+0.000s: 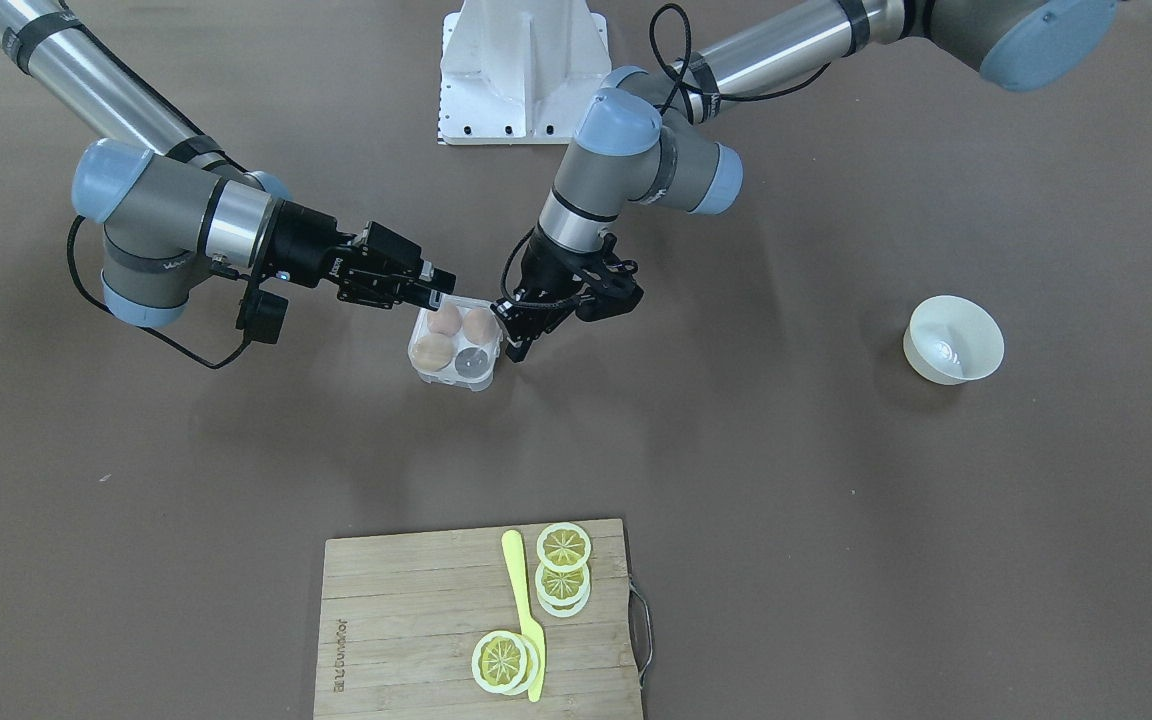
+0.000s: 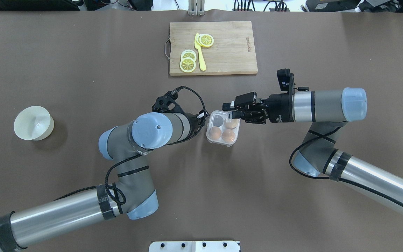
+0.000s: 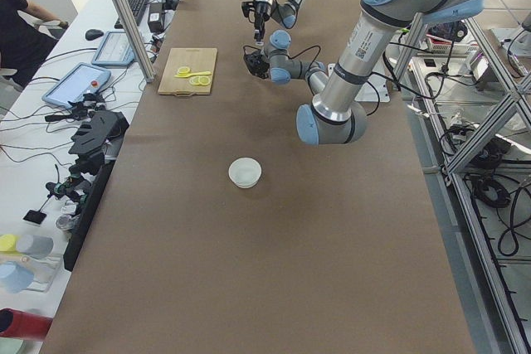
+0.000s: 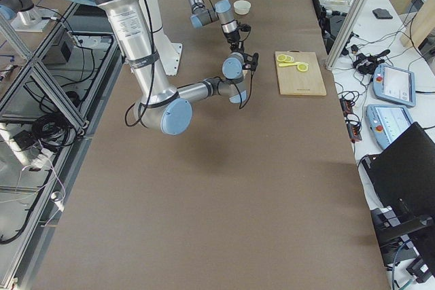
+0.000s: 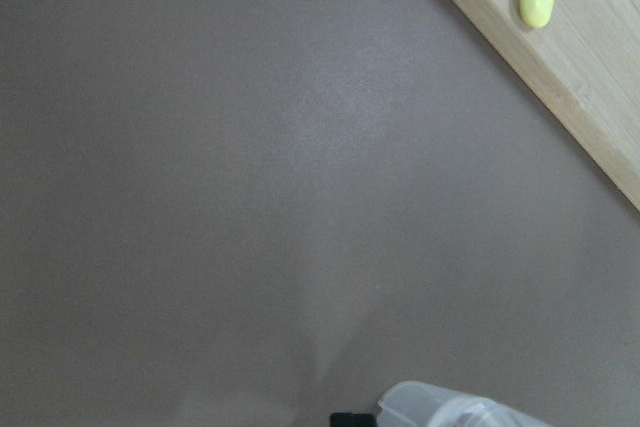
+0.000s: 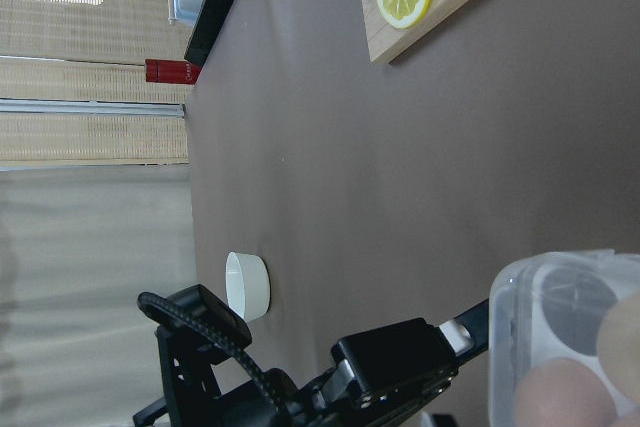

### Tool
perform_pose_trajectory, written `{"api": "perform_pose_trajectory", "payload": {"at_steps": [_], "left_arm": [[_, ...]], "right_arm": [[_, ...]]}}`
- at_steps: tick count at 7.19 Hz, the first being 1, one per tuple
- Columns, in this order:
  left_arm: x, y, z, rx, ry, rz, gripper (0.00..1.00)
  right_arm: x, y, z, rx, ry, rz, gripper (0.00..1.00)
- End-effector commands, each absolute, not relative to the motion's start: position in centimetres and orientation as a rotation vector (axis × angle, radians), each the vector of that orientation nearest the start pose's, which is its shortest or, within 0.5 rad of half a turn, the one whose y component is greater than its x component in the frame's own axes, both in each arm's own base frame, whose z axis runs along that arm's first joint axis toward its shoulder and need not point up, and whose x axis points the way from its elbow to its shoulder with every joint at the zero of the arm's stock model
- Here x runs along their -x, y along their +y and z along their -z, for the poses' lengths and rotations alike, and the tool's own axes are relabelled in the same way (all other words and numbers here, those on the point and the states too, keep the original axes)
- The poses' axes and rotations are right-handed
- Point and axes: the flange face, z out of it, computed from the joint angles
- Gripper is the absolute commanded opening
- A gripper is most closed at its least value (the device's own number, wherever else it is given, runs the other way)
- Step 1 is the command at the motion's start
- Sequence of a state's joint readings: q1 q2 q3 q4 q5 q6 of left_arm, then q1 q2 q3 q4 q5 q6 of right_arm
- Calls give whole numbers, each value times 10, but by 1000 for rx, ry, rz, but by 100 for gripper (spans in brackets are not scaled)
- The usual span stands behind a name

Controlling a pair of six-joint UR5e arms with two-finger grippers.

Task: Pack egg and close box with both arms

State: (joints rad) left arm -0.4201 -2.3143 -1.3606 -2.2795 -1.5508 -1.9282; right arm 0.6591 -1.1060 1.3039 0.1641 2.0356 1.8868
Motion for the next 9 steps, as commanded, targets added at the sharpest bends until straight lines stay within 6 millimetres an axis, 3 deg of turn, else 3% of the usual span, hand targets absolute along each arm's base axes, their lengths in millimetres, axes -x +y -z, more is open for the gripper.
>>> {"api": "perform_pose_trajectory", "payload": {"at_steps": [1,6,8,9], "left_arm": [[-631,-430,-213,-58,1271,685,0],[-623,-435,-212,-67,1287,676,0],[-583,-437,-235,8,1285,635,0],[-565,-444,-236,17,1290,638,0]], "right_arm": [[439,-451,-341,-17,-1899,-214,55],[436,-450,-337,-15,-1908,-212,55],[424,-456,-345,-28,-1895,-219,55],[419,-459,-350,-32,-1884,-233,59]]}}
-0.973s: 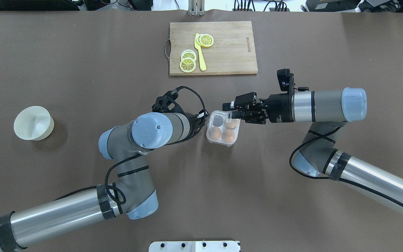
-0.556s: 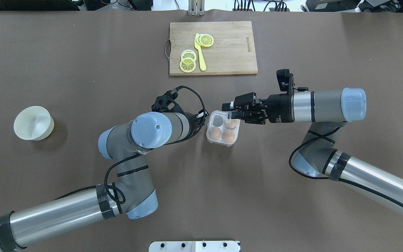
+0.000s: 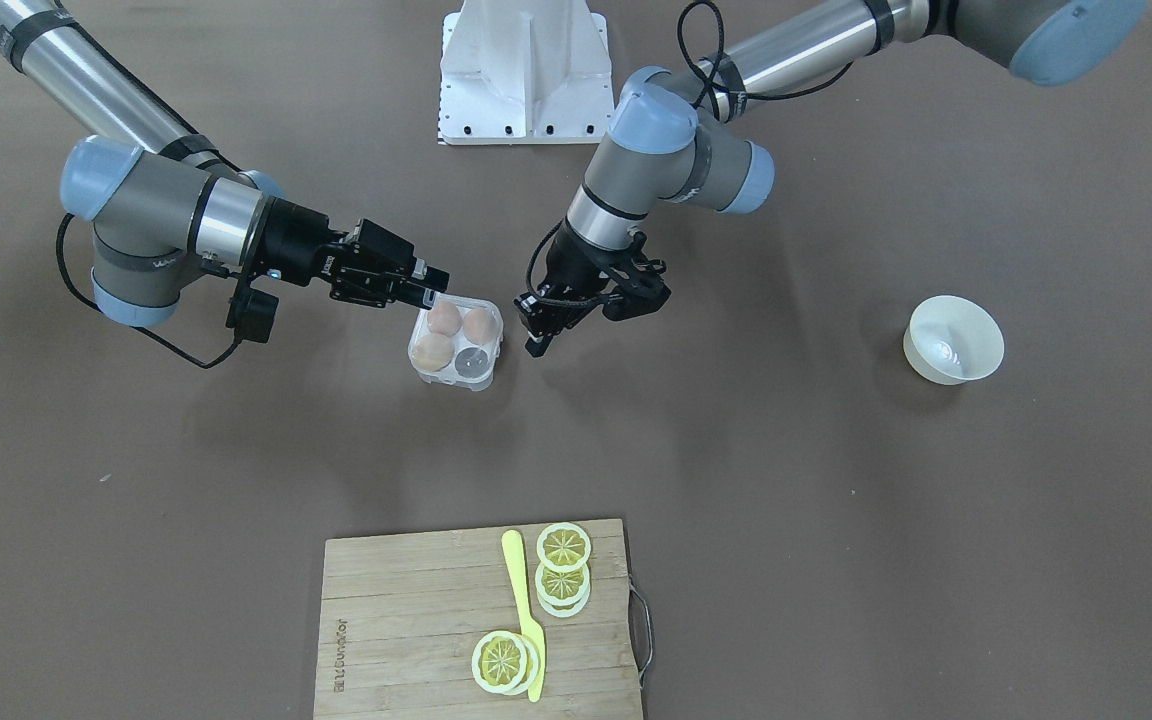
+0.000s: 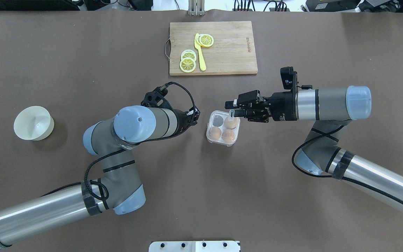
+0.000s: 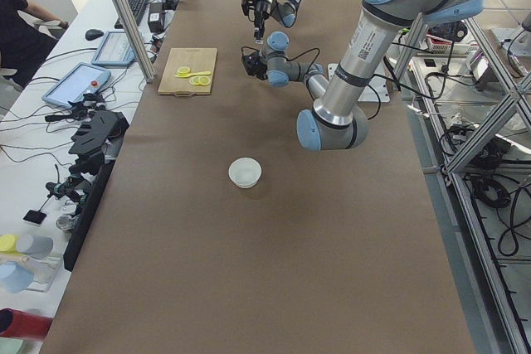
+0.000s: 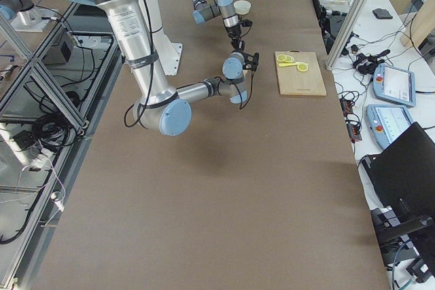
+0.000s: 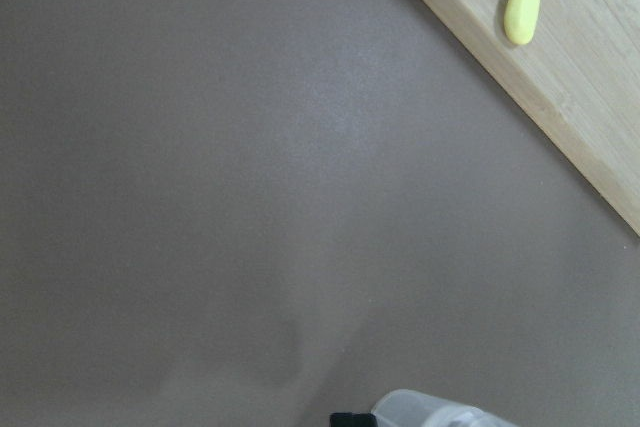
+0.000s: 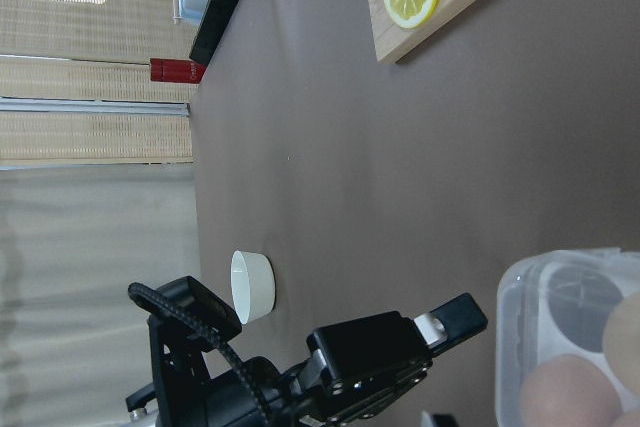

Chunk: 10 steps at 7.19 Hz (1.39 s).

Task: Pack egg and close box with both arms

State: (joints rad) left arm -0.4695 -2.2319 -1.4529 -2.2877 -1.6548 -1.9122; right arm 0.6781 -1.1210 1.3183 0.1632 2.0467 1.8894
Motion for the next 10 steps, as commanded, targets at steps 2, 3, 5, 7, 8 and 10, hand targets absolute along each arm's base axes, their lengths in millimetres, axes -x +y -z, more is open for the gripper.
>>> {"api": "perform_pose_trajectory", "payload": {"at_steps": [2,3,5,7,8,10], "left_arm": [[-548,-450,-236,4,1296,653,43],[-543,-452,-233,3,1267,666,62],[-518,-448,-207,-1,1225,687,97],[-468,-463,-187,-4,1178,682,97],[-428,-458,-185,-33,1121,648,97],[-371,-453,-214,-107,1090,612,97]], "right_arm": [[390,-478,-363,-25,-1833,-221,89],[371,-495,-366,0,-1779,-229,98],[331,-520,-382,-31,-1695,-204,99],[277,-544,-399,-35,-1635,-235,99],[245,-543,-431,-101,-1596,-237,99],[189,-553,-484,-219,-1456,-246,99]]}}
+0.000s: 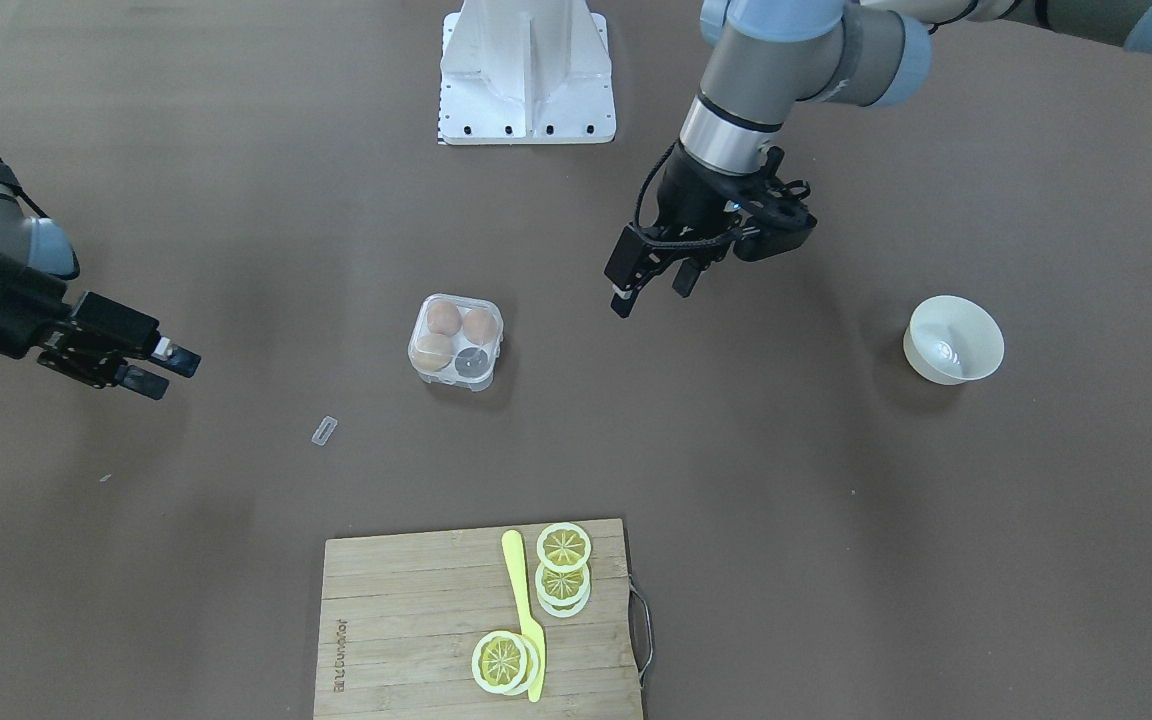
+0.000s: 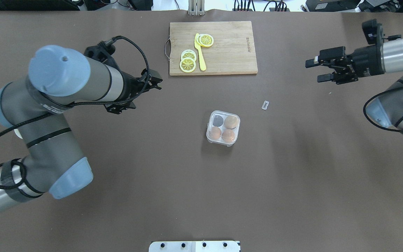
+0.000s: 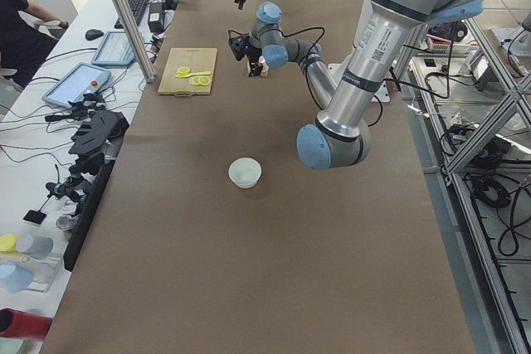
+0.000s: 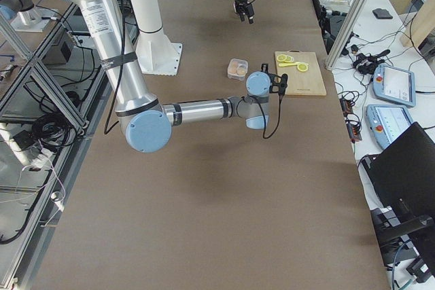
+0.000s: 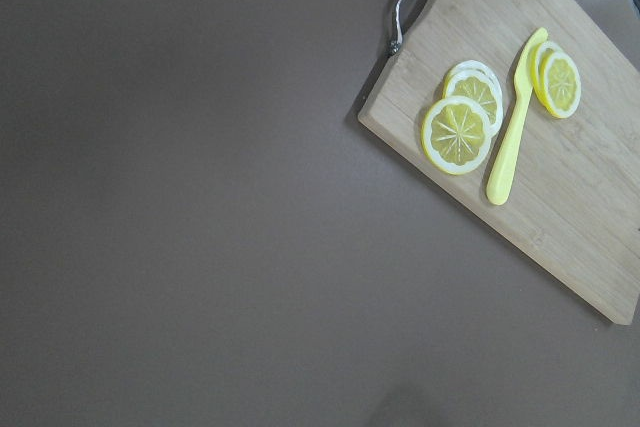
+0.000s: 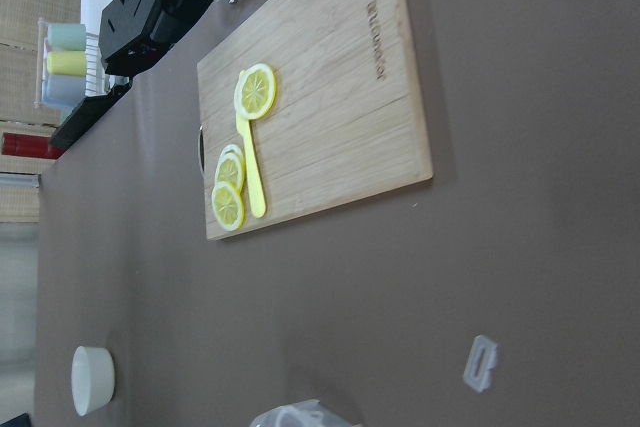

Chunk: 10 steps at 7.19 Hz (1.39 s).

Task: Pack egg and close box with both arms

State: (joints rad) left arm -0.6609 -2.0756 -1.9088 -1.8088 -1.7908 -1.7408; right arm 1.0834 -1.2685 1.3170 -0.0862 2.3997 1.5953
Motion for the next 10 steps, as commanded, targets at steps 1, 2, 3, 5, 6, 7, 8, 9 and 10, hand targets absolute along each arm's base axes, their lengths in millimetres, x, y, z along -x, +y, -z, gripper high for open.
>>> {"api": "perform_pose_trajectory", "payload": {"at_steps": [1,2,3,5,6,7,8,9,10], "left_arm": [[-340,-457,-227,-154,1073,598,97],[-320,-458,-243,-153,1053,580,97],[-283,-468,-256,-170,1039,562,97],[-220,-484,-291,-185,995,514,97],[-189,-479,-310,-206,967,490,97],[-158,-474,-333,-209,940,451,97],[-127,-474,-351,-221,920,425,97],[-105,-468,-372,-224,894,391,97],[-80,-460,-393,-238,864,346,97]], "right_arm": [[167,-553,-517,-277,-1351,-197,99],[149,-547,-549,-317,-1260,-132,99],[133,-542,-576,-328,-1188,-91,99],[104,-519,-625,-336,-1089,-19,99],[87,-521,-641,-349,-1021,30,99],[66,-527,-655,-346,-952,93,100],[52,-531,-666,-311,-907,129,100],[46,-532,-674,-287,-880,153,100],[38,-532,-684,-259,-839,179,100]]}}
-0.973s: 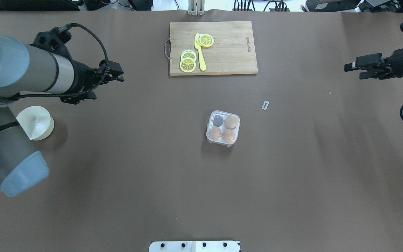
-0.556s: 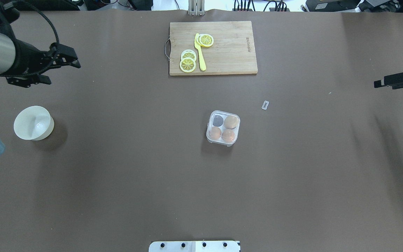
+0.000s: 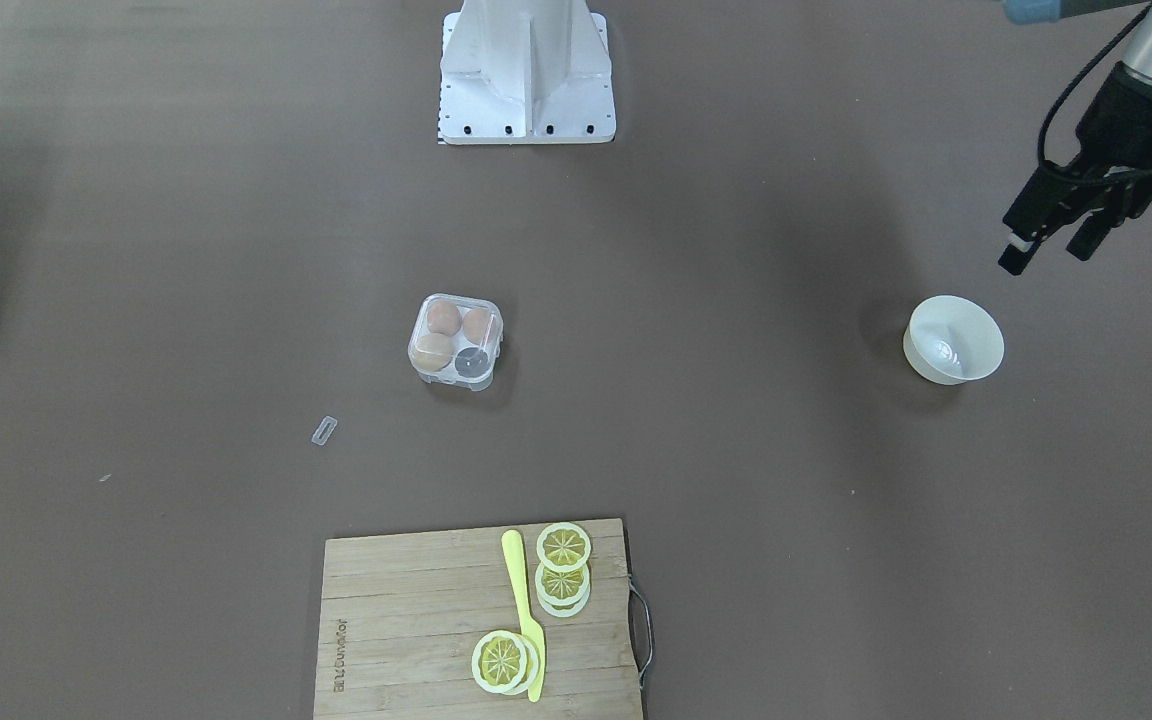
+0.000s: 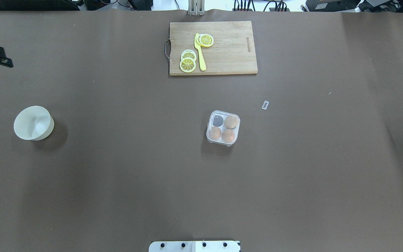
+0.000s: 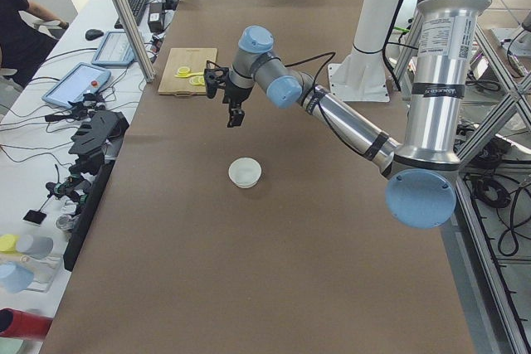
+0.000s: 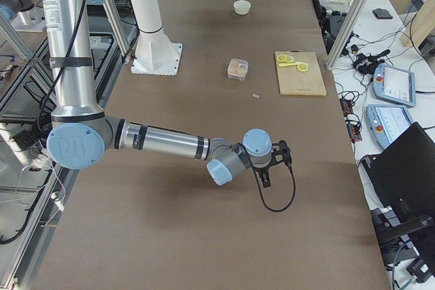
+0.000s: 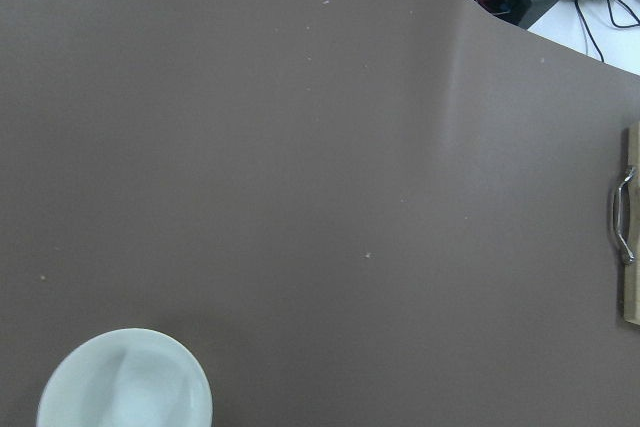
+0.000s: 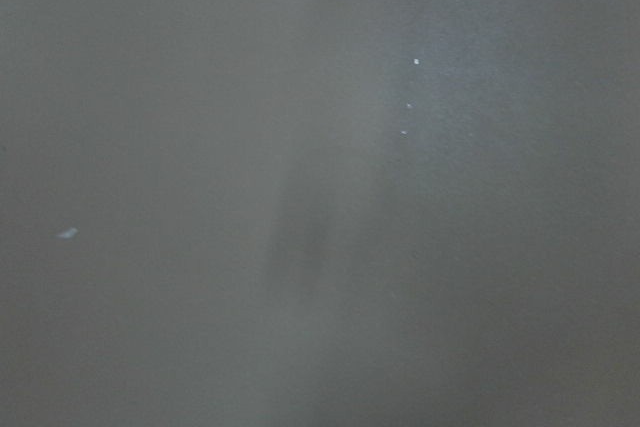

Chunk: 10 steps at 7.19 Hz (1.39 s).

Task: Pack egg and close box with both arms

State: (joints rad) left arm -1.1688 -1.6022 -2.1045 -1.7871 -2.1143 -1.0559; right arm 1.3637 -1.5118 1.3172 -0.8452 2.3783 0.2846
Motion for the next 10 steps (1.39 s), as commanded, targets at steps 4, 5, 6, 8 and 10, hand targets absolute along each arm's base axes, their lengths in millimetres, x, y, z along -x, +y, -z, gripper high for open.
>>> {"api": "perform_pose_trajectory", "payload": {"at_steps": [4,5,6,8,10], "left_arm": [[6,-403,-500,-186,809,174,97],[14,-390,-523,-156,784,144,97],[22,-383,-536,-138,768,121,97],[59,-376,-578,-146,747,84,97],[89,-369,-626,-131,823,99,97]], "right_arm": [[2,-509,-697,-133,-796,174,100],[0,-500,-675,-96,-792,179,100],[-8,-492,-627,-59,-785,181,100],[-28,-461,-577,-3,-745,250,100],[-33,-455,-569,-24,-818,231,100]]}}
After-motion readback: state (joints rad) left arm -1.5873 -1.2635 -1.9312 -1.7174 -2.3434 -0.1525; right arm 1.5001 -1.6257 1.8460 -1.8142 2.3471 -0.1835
